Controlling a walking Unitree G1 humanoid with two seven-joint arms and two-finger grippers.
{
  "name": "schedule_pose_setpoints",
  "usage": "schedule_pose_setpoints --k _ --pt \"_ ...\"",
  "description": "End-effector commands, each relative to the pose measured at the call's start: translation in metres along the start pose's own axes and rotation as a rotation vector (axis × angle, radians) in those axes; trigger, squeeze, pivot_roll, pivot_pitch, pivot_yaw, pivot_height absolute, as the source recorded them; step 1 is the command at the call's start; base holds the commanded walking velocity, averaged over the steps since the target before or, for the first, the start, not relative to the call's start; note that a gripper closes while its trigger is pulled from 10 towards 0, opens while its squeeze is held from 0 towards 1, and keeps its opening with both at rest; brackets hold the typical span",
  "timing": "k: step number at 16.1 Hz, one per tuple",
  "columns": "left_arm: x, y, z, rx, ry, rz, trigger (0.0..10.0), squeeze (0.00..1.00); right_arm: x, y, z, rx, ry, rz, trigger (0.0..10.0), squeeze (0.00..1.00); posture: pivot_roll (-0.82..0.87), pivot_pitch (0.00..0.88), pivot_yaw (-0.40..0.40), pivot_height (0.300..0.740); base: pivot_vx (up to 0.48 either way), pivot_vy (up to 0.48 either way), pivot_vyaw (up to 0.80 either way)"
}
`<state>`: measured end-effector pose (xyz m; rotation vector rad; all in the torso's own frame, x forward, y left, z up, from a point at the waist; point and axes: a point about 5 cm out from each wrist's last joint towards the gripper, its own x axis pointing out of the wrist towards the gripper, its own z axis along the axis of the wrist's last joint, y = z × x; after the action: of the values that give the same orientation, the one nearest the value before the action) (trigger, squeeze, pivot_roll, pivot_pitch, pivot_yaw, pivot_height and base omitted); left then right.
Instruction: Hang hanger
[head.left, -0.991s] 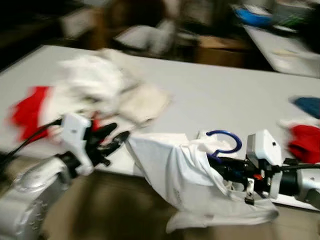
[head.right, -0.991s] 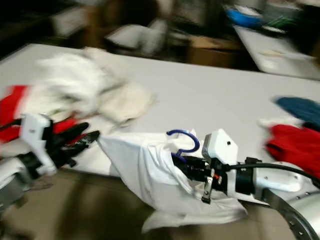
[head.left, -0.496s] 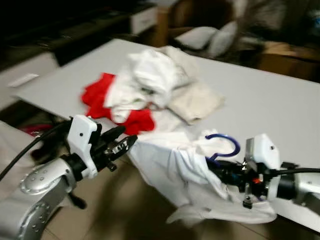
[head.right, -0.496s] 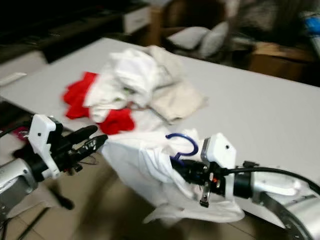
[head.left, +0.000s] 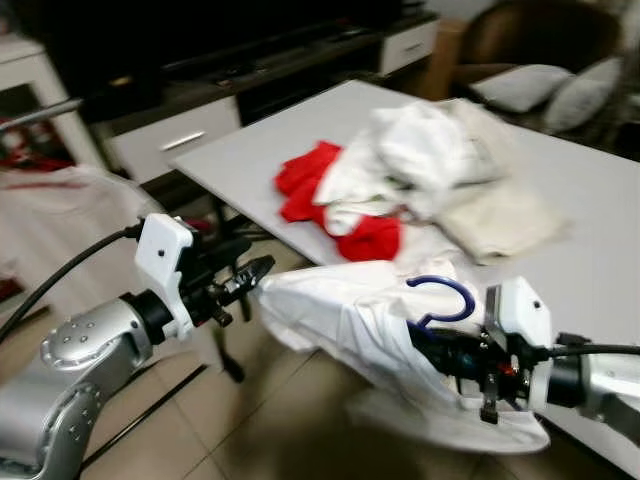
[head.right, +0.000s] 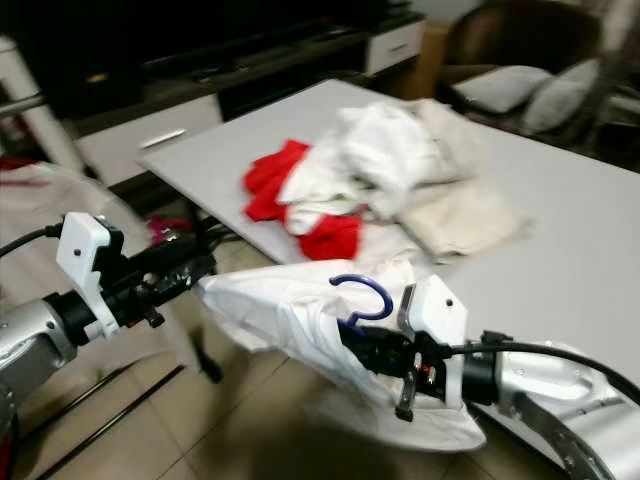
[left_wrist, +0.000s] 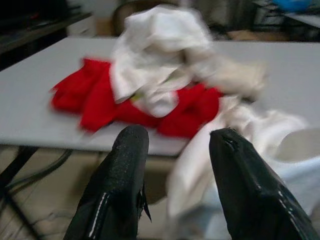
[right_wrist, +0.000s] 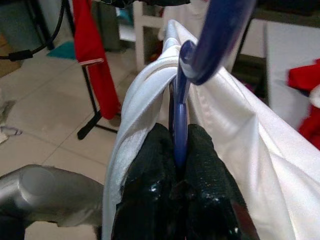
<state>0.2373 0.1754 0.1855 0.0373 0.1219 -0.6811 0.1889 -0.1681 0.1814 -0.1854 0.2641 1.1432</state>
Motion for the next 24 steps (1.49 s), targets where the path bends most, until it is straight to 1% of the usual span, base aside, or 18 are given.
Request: schedule_pose_setpoints --k 1,3,4,5,6,8,9,11,12,13,14,15,16,17,19,21,23,24 --pt "-0.001 0.004 -0.009 0.001 0.041 0.043 10.0 0.0 0.0 0.003 0.007 -0.031 -0.017 0.007 10.0 0.0 0.02 0.003 0.035 0.74 0.0 0.0 0.8" --pt "-0.003 0.004 -0.011 -0.019 0.034 0.071 10.0 0.0 0.004 0.002 0.006 -0.032 -0.019 0.016 10.0 0.0 0.03 0.0 0.02 0.74 0.0 0.0 0.8" --pt "-0.003 0.003 -0.013 -0.021 0.04 0.08 10.0 0.0 0.007 -0.001 0.004 -0.042 -0.014 0.001 10.0 0.0 0.03 0.0 0.015 0.74 0.0 0.0 0.8" --pt "-0.002 0.003 -0.014 -0.019 0.047 0.084 10.0 0.0 0.008 -0.005 0.002 -0.048 0.003 -0.026 10.0 0.0 0.03 0.0 0.015 0.74 0.0 0.0 0.8" --pt "0.002 0.001 -0.019 -0.015 0.052 0.098 10.0 0.0 0.01 -0.019 -0.006 -0.049 0.032 -0.119 10.0 0.0 0.03 0.0 0.015 0.74 0.0 0.0 0.8" --pt "0.004 0.001 -0.024 -0.004 0.068 0.116 10.0 0.0 0.014 -0.024 -0.008 -0.052 0.026 -0.171 10.0 0.0 0.03 0.0 0.015 0.74 0.0 0.0 0.8" --pt "0.007 0.004 -0.03 0.022 0.097 0.132 10.0 0.0 0.021 -0.027 -0.012 -0.075 0.015 -0.212 10.0 0.0 0.03 0.0 0.015 0.74 0.0 0.0 0.8" --pt "0.015 0.006 -0.032 0.034 0.103 0.139 10.0 0.0 0.031 -0.029 -0.022 -0.061 0.021 -0.224 10.0 0.0 0.03 0.0 0.008 0.74 0.0 0.0 0.8" --pt "0.021 0.008 -0.031 0.034 0.096 0.144 10.0 0.0 0.036 -0.036 -0.026 -0.041 0.003 -0.261 10.0 0.0 0.03 0.0 0.008 0.74 0.0 0.0 0.8" --pt "0.025 0.008 -0.03 0.03 0.091 0.138 10.0 0.0 0.038 -0.044 -0.025 -0.031 -0.017 -0.295 10.0 0.0 0.02 0.0 0.019 0.74 0.0 0.0 0.8" --pt "0.027 0.01 -0.03 0.047 0.089 0.122 10.0 0.0 0.037 -0.05 -0.021 -0.037 -0.036 -0.303 10.0 0.0 0.01 0.0 0.025 0.74 0.0 0.0 0.8" --pt "0.026 0.014 -0.026 0.063 0.074 0.117 10.0 0.0 0.034 -0.055 -0.018 -0.074 -0.035 -0.291 10.0 0.0 0.01 0.0 0.024 0.74 0.0 0.0 0.8" --pt "0.025 0.015 -0.025 0.067 0.071 0.113 10.0 0.0 0.033 -0.056 -0.017 -0.083 -0.034 -0.287 10.0 0.0 0.01 0.0 0.023 0.74 0.0 0.0 0.8" --pt "0.021 0.019 -0.021 0.091 0.064 0.103 10.0 0.0 0.029 -0.06 -0.015 -0.102 -0.04 -0.271 10.0 0.0 0.02 0.0 0.01 0.74 0.0 0.0 0.8" --pt "0.015 0.026 -0.02 0.111 0.067 0.124 10.0 0.0 0.027 -0.065 -0.012 -0.125 -0.046 -0.244 10.0 0.0 0.03 0.0 0.006 0.74 0.0 0.0 0.8" --pt "0.012 0.027 -0.02 0.134 0.057 0.097 10.0 0.0 0.022 -0.068 -0.009 -0.149 -0.041 -0.227 10.0 0.0 0.01 0.0 0.012 0.74 0.0 0.0 0.8" --pt "0.011 0.028 -0.02 0.165 0.048 0.075 10.0 0.0 0.017 -0.071 -0.002 -0.165 -0.053 -0.233 10.0 0.0 0.01 0.0 0.012 0.74 0.0 0.0 0.8" --pt "0.011 0.032 -0.02 0.158 0.04 0.097 10.0 0.0 0.013 -0.073 0.003 -0.17 -0.081 -0.235 10.0 0.0 0.01 0.0 0.012 0.74 0.0 0.0 0.8"
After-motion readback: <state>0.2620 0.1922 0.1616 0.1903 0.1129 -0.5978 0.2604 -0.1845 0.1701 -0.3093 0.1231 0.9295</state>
